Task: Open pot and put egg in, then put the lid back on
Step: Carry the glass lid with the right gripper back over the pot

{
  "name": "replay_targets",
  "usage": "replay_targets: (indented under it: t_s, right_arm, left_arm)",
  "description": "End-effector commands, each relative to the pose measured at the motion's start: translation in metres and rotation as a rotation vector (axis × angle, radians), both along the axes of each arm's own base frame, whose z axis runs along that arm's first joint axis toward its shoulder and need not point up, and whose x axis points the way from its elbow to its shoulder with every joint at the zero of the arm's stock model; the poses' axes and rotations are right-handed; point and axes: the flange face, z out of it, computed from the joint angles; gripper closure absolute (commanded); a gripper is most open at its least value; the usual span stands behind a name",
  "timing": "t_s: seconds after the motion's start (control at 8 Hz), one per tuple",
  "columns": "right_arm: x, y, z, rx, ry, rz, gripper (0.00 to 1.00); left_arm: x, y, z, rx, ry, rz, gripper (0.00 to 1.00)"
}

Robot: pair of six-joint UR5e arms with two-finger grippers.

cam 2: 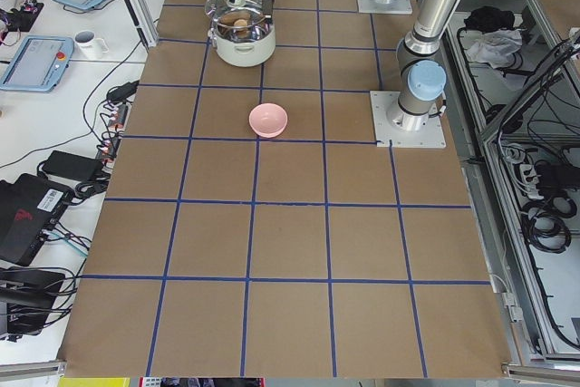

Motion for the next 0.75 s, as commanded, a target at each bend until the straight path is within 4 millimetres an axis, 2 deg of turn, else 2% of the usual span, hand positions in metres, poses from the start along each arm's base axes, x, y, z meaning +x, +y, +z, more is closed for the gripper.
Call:
replay_targets:
  t_s: [0.0,0.62]
  right_arm:
    - [0.0130,0.0042,-0.0080,0.006,-0.015,-0.043,0.98]
    - [0.0221,0.0103,-0.0139,0.033,-0.030,-0.072,0.95]
  left_arm:
    - [0.0001,0.0000,-0.0008,0.004,-0.002,0.000,0.00]
    - [0.0014,-0.0005,-0.0008,0.004,0.002,0.008,0.00]
